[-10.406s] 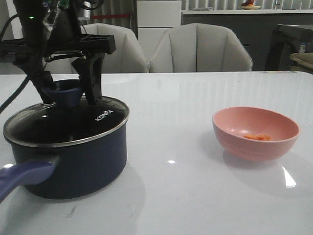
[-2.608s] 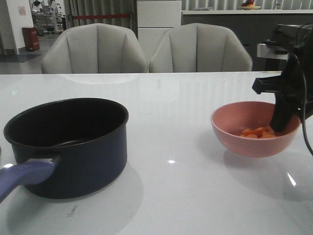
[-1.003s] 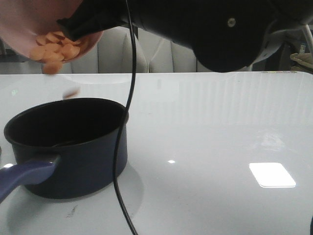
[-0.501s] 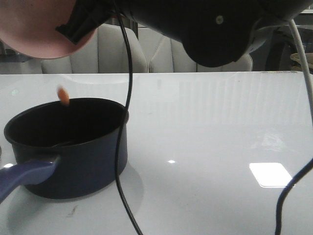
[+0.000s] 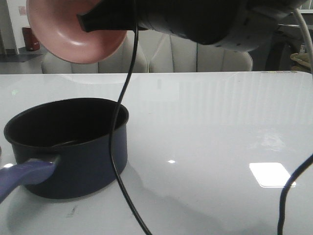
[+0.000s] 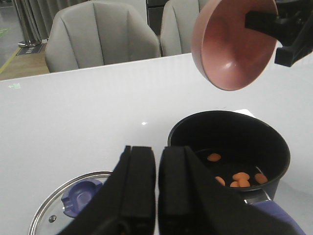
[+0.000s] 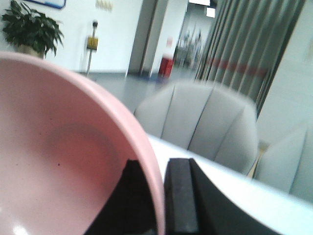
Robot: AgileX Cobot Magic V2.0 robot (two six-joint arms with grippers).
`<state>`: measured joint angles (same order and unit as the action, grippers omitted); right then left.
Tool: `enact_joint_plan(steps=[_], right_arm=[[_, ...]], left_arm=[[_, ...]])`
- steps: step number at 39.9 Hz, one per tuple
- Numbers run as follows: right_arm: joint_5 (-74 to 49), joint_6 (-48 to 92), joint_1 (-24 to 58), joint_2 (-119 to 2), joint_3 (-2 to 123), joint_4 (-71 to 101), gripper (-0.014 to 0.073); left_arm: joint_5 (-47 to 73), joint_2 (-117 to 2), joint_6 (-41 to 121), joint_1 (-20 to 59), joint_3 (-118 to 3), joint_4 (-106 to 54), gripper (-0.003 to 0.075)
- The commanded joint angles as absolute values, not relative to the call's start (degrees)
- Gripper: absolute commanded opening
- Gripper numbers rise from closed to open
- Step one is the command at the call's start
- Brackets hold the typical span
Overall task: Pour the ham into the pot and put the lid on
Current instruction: 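Lift the bowl over the saucepan and tilt it to pour carrots, then carry the empty bowl back and lower it onto the table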
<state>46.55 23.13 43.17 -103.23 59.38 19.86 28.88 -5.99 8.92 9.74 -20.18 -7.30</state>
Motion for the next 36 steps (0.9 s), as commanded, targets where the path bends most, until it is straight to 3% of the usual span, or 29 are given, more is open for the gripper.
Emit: enact_joint_plan(steps=[1,14,24,36], right_arm=[[42.3,20.0,43.3,-98.1,61.2,21.3,0.0137],[9.7,21.4,39.2,-89.3,61.4,22.2,0.0137],[-11.4,21.4,27.6,-81.0,61.4,22.3,0.0137],[-27.2,17.1,14.1,-80.2,61.4,20.5,0.0137]], left_arm=[[25.0,-6.6,8.3,10.1,-21.7,-7.8,0.0124],[25.0,-6.6,8.3,10.1,-21.7,-7.8,0.0124],[25.0,-6.6,8.3,10.1,-21.7,-7.9,0.0124],[25.0,-6.6,8.3,10.1,-21.7,-7.9,0.0124]])
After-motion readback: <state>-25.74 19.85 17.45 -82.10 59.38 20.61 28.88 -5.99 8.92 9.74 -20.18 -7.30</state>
